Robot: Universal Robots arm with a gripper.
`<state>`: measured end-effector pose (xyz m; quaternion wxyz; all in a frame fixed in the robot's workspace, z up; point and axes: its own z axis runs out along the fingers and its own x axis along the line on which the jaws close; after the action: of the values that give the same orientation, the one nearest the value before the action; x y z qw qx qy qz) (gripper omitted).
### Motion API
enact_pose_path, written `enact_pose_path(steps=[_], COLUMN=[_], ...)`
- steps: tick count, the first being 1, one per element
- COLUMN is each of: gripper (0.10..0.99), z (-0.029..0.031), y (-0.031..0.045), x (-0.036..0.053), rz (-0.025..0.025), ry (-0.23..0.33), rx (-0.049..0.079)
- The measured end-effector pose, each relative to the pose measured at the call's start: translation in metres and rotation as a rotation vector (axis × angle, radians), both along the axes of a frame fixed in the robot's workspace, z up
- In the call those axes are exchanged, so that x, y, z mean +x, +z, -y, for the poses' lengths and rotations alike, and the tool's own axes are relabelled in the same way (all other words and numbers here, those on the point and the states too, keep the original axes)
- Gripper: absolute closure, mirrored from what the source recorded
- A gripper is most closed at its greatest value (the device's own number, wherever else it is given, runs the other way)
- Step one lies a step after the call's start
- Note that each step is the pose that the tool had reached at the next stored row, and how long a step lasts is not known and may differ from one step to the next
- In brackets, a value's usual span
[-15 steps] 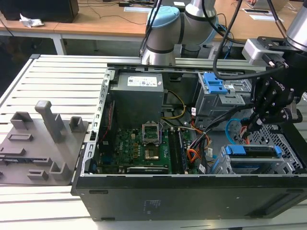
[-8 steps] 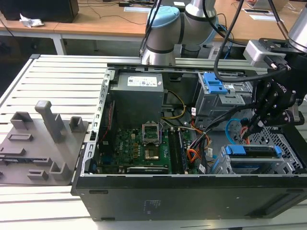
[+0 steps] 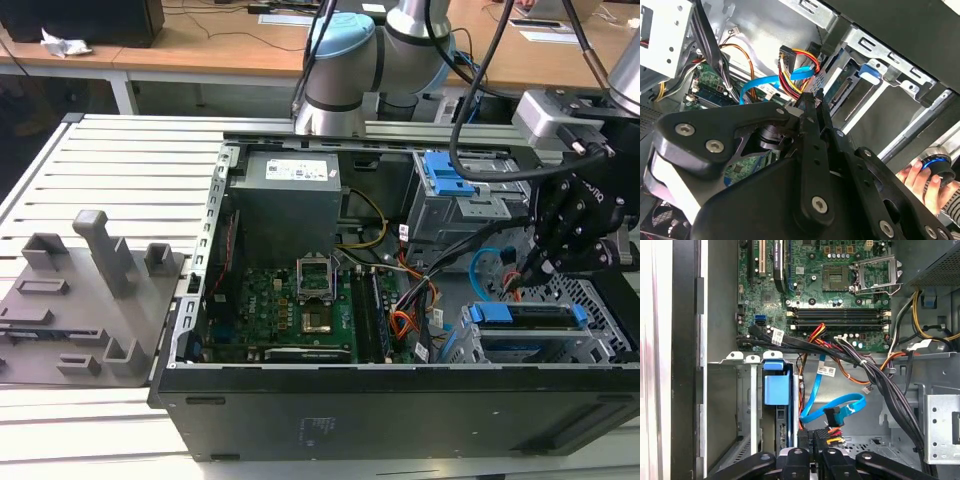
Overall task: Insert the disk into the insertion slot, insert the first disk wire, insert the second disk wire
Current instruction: 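Insert the first disk wire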
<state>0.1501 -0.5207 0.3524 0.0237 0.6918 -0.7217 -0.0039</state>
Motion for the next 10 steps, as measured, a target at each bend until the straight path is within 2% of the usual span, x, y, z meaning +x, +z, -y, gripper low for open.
enact_pose_path(steps=[2,10], gripper=[0.922,0.922], z=[0.0035,0.0114], y=[-0.0001,-0.0006], x=[0.0,0.0], rz=[0.0,0.0], ry=[0.0,0.0], rx=[0.0,0.0])
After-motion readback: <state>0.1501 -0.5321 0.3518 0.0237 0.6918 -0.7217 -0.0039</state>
